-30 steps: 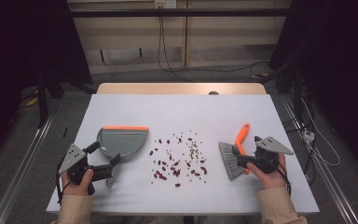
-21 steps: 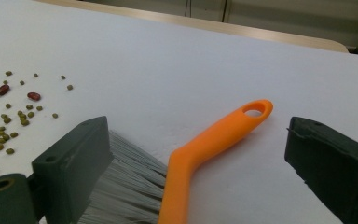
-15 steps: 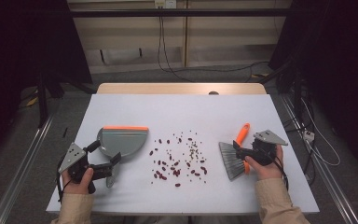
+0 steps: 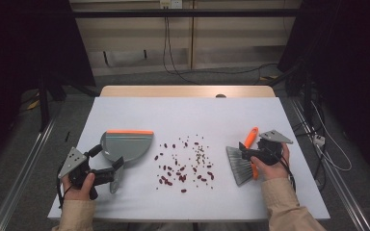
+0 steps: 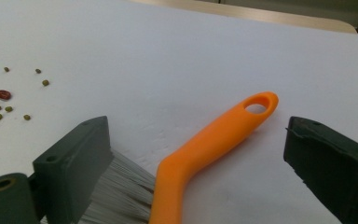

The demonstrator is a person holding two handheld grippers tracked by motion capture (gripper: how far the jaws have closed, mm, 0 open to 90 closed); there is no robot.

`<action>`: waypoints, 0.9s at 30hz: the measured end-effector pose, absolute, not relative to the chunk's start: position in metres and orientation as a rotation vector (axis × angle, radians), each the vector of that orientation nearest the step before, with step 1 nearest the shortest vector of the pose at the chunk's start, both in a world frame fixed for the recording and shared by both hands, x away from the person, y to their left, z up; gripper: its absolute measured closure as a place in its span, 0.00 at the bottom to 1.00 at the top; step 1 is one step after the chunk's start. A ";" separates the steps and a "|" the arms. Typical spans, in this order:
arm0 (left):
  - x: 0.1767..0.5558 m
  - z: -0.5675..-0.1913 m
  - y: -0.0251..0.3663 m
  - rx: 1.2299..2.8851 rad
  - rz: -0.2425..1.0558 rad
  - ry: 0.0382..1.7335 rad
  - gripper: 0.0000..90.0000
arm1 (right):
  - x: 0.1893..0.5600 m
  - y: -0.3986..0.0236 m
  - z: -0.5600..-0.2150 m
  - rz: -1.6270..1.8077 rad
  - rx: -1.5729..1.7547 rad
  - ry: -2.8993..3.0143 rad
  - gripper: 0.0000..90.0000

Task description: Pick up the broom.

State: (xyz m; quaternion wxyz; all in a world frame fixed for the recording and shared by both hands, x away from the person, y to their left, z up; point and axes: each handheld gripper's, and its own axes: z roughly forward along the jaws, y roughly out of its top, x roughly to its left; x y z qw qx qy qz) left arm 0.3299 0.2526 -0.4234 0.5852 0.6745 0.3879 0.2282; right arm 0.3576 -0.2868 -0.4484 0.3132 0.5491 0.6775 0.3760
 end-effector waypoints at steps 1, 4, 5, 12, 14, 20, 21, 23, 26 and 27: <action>0.330 -0.424 0.252 1.573 0.532 0.905 0.03 | 0.358 -0.287 -0.449 0.984 1.455 1.788 0.09; 0.330 -0.424 0.251 1.581 0.531 0.902 0.03 | 0.363 -0.290 -0.451 0.941 1.491 1.785 0.09; 0.331 -0.424 0.251 1.582 0.530 0.900 0.03 | 0.363 -0.290 -0.451 0.941 1.491 1.785 0.09; 0.331 -0.424 0.251 1.580 0.523 0.903 0.03 | 0.376 -0.289 -0.456 0.892 1.557 1.824 0.17; 0.331 -0.424 0.252 1.582 0.525 0.904 0.03 | 0.382 -0.285 -0.458 0.866 1.587 1.833 0.25; 0.329 -0.424 0.255 1.576 0.527 0.917 0.03 | 0.389 -0.282 -0.460 0.784 1.692 1.868 0.39; 0.328 -0.424 0.256 1.576 0.529 0.917 0.03 | 0.389 -0.281 -0.460 0.775 1.693 1.867 0.40; 0.327 -0.425 0.256 1.579 0.531 0.920 0.03 | 0.389 -0.279 -0.460 0.756 1.688 1.878 0.43; 0.326 -0.425 0.257 1.584 0.534 0.921 0.03 | 0.390 -0.275 -0.457 0.745 1.705 1.902 0.54; 0.325 -0.425 0.256 1.586 0.535 0.918 0.03 | 0.390 -0.273 -0.456 0.751 1.703 1.921 0.59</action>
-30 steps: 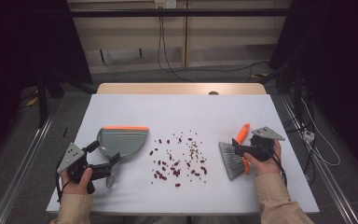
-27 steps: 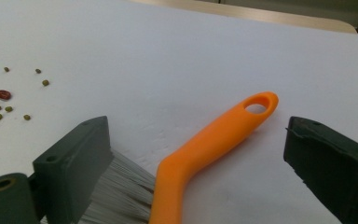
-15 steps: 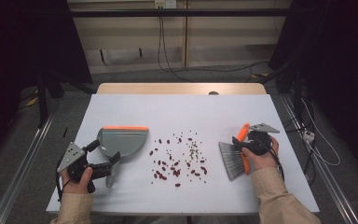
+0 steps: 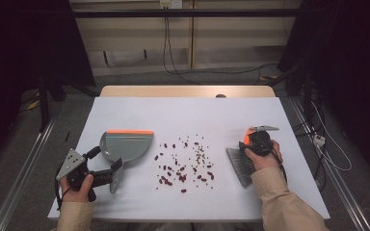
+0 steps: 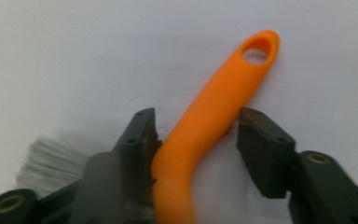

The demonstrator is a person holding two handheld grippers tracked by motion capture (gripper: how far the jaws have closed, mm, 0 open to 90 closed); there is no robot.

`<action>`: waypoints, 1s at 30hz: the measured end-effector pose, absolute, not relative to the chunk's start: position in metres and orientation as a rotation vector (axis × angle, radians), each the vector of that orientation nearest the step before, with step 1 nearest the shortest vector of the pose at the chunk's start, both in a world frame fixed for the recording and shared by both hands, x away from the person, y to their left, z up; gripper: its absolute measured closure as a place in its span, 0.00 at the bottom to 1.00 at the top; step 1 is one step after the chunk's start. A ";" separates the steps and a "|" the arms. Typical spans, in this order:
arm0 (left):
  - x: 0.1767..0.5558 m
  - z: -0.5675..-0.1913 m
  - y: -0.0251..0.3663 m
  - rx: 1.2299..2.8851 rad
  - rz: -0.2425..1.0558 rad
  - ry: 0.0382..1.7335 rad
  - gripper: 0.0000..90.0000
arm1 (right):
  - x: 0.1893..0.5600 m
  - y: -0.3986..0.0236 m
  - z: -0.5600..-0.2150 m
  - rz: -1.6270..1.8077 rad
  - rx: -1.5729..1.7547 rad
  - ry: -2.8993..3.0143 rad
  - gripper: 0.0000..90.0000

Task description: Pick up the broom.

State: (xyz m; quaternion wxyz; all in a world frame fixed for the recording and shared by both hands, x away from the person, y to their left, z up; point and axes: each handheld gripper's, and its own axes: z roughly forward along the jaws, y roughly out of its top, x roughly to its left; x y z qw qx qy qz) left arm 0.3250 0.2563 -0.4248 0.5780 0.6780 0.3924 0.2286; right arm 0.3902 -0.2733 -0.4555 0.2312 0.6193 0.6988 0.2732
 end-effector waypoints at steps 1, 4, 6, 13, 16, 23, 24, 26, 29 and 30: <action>0.325 -0.425 0.256 1.586 0.535 0.918 0.03 | 0.390 -0.273 -0.456 0.751 1.703 1.921 0.59; 0.324 -0.425 0.256 1.585 0.532 0.919 0.03 | 0.392 -0.268 -0.453 0.767 1.678 1.992 0.72; 0.323 -0.425 0.255 1.589 0.530 0.915 0.03 | 0.393 -0.268 -0.452 0.797 1.678 2.027 0.76; 0.322 -0.424 0.256 1.584 0.530 0.915 0.03 | 0.392 -0.267 -0.448 0.771 1.654 2.099 0.66; 0.321 -0.424 0.257 1.585 0.533 0.916 0.03 | 0.390 -0.270 -0.446 0.727 1.618 2.138 0.72; 0.320 -0.423 0.258 1.578 0.539 0.923 0.03 | 0.396 -0.272 -0.446 0.729 1.656 2.183 0.76; 0.320 -0.423 0.258 1.578 0.539 0.923 0.03 | 0.396 -0.272 -0.446 0.729 1.656 2.183 0.76; 0.320 -0.422 0.258 1.580 0.542 0.919 0.03 | 0.401 -0.276 -0.445 0.741 1.696 2.220 0.76; 0.320 -0.421 0.257 1.577 0.543 0.910 0.03 | 0.402 -0.277 -0.445 0.735 1.687 2.235 0.76; 0.320 -0.421 0.257 1.579 0.543 0.908 0.03 | 0.402 -0.278 -0.446 0.752 1.688 2.232 0.76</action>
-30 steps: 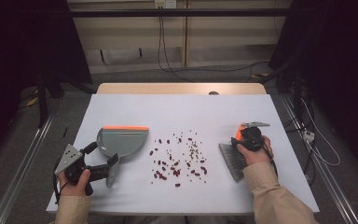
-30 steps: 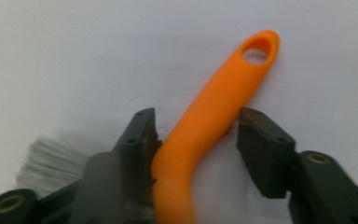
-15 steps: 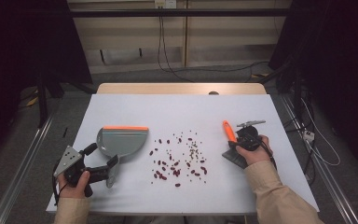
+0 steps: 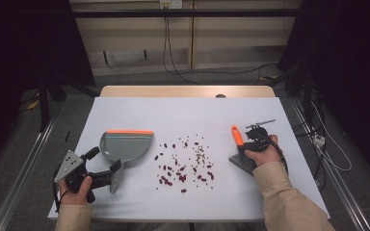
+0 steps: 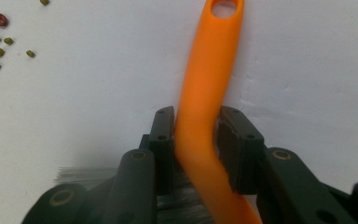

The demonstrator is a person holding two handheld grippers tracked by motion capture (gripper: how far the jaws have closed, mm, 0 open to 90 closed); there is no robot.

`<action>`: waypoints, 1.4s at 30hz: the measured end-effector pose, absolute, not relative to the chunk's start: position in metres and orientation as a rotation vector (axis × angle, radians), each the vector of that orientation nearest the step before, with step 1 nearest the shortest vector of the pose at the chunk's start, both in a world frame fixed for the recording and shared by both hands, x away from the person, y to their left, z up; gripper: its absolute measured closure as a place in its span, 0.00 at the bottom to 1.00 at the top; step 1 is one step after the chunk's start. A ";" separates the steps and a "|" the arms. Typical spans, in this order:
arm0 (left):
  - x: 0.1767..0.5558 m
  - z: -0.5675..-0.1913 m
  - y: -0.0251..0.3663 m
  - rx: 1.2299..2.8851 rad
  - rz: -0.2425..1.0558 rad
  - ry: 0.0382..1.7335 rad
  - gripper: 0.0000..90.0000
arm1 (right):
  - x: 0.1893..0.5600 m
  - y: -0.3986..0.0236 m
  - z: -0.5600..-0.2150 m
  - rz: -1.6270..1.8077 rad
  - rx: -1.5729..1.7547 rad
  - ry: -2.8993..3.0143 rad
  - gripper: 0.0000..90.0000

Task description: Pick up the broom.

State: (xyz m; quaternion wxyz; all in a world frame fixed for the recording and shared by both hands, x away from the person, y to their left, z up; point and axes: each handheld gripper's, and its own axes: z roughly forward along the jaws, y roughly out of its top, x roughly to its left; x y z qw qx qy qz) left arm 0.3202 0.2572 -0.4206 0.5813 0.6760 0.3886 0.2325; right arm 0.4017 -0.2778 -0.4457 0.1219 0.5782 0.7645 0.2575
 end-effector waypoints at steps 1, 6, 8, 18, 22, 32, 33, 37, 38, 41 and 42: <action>0.321 -0.421 0.257 1.577 0.542 0.910 0.03 | 0.401 -0.279 -0.447 0.768 1.688 2.227 0.76; 0.324 -0.420 0.254 1.575 0.536 0.906 0.03 | 0.397 -0.279 -0.449 0.795 1.677 2.195 0.76; 0.324 -0.420 0.252 1.576 0.532 0.904 0.03 | 0.396 -0.277 -0.449 0.782 1.668 2.190 0.76; 0.322 -0.413 0.250 1.566 0.546 0.892 0.03 | 0.390 -0.279 -0.451 0.831 1.643 2.142 0.76; 0.323 -0.411 0.250 1.566 0.542 0.896 0.03 | 0.389 -0.283 -0.448 0.898 1.659 2.119 0.77; 0.324 -0.404 0.245 1.563 0.542 0.877 0.03 | 0.379 -0.282 -0.422 1.133 1.576 2.003 0.78; 0.324 -0.404 0.243 1.563 0.534 0.874 0.03 | 0.377 -0.283 -0.420 1.162 1.565 1.992 0.79; 0.325 -0.401 0.240 1.565 0.529 0.872 0.03 | 0.369 -0.287 -0.410 1.246 1.536 1.927 0.79; 0.325 -0.400 0.239 1.566 0.528 0.867 0.03 | 0.369 -0.287 -0.410 1.246 1.536 1.927 0.79; 0.326 -0.396 0.234 1.568 0.527 0.851 0.03 | 0.364 -0.291 -0.403 1.336 1.514 1.876 0.79; 0.326 -0.395 0.233 1.568 0.528 0.847 0.03 | 0.363 -0.292 -0.401 1.358 1.508 1.865 0.79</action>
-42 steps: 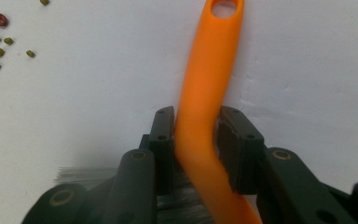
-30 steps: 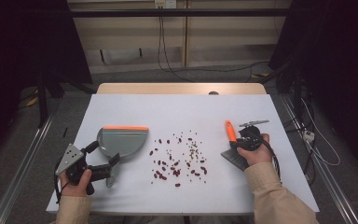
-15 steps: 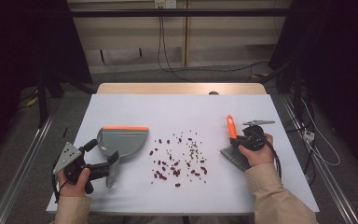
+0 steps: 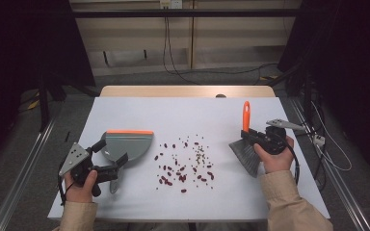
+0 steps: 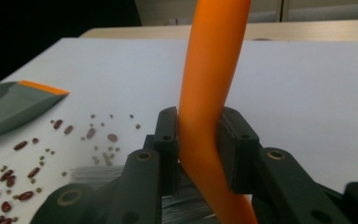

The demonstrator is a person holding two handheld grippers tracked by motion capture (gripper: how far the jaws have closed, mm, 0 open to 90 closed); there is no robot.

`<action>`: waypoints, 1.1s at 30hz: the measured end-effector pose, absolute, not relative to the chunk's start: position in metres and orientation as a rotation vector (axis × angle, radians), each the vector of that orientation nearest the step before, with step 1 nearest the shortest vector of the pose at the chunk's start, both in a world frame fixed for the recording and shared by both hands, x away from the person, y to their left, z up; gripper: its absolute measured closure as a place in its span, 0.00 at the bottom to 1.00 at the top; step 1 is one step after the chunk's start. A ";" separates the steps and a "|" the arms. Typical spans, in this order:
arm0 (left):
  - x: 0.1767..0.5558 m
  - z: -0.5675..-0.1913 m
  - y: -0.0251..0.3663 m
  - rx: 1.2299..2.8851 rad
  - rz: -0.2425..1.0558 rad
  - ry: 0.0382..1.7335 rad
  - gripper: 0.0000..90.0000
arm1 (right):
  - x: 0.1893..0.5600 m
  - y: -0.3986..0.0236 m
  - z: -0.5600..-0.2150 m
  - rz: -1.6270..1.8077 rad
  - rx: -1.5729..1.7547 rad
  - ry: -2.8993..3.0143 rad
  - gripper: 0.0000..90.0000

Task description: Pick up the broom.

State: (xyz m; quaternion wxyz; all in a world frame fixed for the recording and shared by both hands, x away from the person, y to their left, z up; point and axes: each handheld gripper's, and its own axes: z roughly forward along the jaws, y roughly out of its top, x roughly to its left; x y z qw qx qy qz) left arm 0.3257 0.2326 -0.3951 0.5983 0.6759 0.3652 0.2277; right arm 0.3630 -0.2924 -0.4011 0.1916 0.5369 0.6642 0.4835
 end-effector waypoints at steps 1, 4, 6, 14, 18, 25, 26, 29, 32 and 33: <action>0.326 -0.394 0.231 1.577 0.526 0.840 0.03 | 0.360 -0.294 -0.398 1.383 1.496 1.847 0.80; 0.327 -0.392 0.225 1.586 0.522 0.828 0.03 | 0.358 -0.295 -0.397 1.406 1.488 1.835 0.80; 0.328 -0.391 0.220 1.598 0.520 0.814 0.03 | 0.355 -0.296 -0.394 1.440 1.469 1.812 0.80; 0.331 -0.388 0.202 1.628 0.489 0.776 0.03 | 0.349 -0.297 -0.388 1.496 1.454 1.765 0.80; 0.333 -0.384 0.194 1.623 0.480 0.761 0.03 | 0.348 -0.296 -0.385 1.543 1.451 1.755 0.80; 0.336 -0.380 0.182 1.624 0.468 0.747 0.03 | 0.347 -0.293 -0.381 1.577 1.454 1.735 0.80; 0.336 -0.380 0.181 1.627 0.464 0.745 0.03 | 0.347 -0.292 -0.381 1.583 1.457 1.738 0.80; 0.337 -0.380 0.176 1.637 0.457 0.736 0.03 | 0.348 -0.289 -0.379 1.601 1.452 1.735 0.80; 0.337 -0.380 0.172 1.639 0.449 0.735 0.03 | 0.348 -0.286 -0.378 1.611 1.441 1.737 0.80; 0.337 -0.380 0.171 1.643 0.448 0.734 0.03 | 0.348 -0.285 -0.378 1.614 1.441 1.734 0.80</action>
